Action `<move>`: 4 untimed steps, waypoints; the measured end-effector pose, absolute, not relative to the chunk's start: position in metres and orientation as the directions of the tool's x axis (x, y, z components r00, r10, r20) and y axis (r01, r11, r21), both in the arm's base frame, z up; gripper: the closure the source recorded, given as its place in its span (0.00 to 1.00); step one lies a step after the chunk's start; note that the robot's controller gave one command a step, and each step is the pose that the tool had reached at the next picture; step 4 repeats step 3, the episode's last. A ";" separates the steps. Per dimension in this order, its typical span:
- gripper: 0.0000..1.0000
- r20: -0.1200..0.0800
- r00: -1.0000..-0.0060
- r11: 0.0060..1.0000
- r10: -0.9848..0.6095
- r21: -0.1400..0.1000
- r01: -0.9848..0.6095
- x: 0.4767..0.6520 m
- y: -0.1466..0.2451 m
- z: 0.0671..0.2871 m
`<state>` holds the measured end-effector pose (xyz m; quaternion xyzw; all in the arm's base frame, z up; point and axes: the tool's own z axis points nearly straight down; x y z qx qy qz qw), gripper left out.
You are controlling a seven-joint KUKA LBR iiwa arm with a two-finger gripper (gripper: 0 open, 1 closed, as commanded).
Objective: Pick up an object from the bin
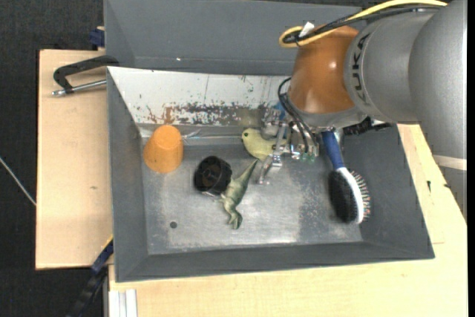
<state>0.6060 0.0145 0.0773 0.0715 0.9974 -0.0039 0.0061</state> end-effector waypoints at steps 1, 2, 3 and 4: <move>1.00 -0.035 -0.989 0.990 0.142 -0.002 0.142 0.612 0.015 0.082; 1.00 -0.016 -0.990 0.990 0.141 0.003 0.141 0.615 0.016 0.168; 1.00 -0.011 -0.990 0.990 0.140 0.003 0.140 0.617 0.017 0.196; 1.00 -0.011 -0.990 0.990 0.140 0.003 0.140 0.617 0.017 0.196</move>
Offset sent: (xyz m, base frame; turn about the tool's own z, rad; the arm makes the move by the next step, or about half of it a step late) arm 0.0000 0.0000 0.0000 0.0000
